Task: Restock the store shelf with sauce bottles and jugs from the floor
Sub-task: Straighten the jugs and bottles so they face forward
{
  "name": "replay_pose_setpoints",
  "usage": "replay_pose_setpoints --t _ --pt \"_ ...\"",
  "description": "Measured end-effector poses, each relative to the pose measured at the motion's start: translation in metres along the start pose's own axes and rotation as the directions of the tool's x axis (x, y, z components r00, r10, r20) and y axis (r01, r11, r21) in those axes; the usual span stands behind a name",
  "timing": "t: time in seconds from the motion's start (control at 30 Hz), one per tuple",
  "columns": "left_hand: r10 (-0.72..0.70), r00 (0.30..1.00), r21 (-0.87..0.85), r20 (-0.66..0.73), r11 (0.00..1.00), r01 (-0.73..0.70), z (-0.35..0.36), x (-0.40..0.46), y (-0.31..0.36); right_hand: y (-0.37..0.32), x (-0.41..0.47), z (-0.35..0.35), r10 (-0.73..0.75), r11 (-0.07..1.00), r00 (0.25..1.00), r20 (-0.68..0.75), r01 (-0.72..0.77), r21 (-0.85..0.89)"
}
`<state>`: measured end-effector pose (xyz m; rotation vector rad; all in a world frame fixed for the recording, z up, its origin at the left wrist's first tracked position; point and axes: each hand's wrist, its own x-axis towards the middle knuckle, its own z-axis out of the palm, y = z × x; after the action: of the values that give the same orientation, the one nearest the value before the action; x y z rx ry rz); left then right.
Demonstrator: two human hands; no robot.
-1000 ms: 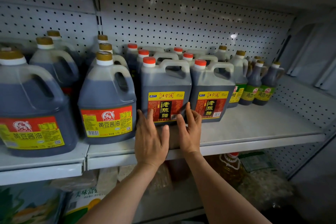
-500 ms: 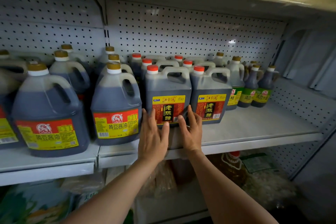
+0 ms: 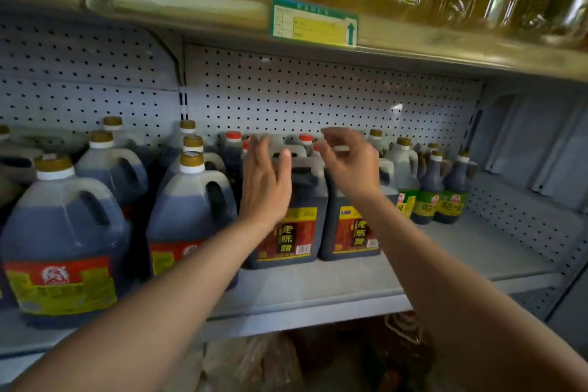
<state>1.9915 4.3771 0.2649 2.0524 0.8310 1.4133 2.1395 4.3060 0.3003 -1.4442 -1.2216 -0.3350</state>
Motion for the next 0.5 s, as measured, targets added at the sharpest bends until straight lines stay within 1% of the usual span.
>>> replay_pose_setpoints --t 0.03,0.07,0.13,0.17,0.23,0.3,0.4,0.5 --pt "-0.049 0.999 0.004 -0.012 0.999 0.049 0.002 0.016 0.001 0.003 0.019 0.001 0.002 1.000 0.999 0.034 -0.001 -0.030" --pt "-0.084 0.996 0.054 -0.017 0.995 0.085 0.004 0.033 0.000 0.008 0.038 0.004 0.021 0.998 0.996 0.084 -0.015 -0.066" --pt "-0.131 0.991 0.230 0.016 0.965 0.123 0.006 0.067 -0.004 0.021 0.072 0.014 0.066 0.986 0.974 0.215 -0.030 -0.166" --pt "-0.175 0.983 0.304 0.045 0.940 0.154 0.007 0.084 -0.007 0.027 0.087 0.020 0.074 0.982 0.960 0.270 -0.023 -0.188" --pt "-0.312 0.946 0.430 0.090 0.869 0.245 0.007 0.112 -0.013 0.040 0.115 0.035 0.076 0.986 0.929 0.361 -0.017 -0.164" --pt "-0.420 0.903 0.501 0.089 0.803 0.324 0.008 0.132 -0.021 0.046 0.140 0.047 0.087 0.990 0.876 0.475 -0.022 -0.141" --pt "-0.542 0.838 0.508 0.065 0.741 0.440 0.014 0.152 -0.037 0.051 0.170 0.066 0.136 0.978 0.785 0.604 -0.009 -0.209" --pt "-0.658 0.752 0.431 0.041 0.690 0.581 0.019 0.165 -0.056 0.057 0.187 0.084 0.178 0.972 0.704 0.688 -0.018 -0.233"
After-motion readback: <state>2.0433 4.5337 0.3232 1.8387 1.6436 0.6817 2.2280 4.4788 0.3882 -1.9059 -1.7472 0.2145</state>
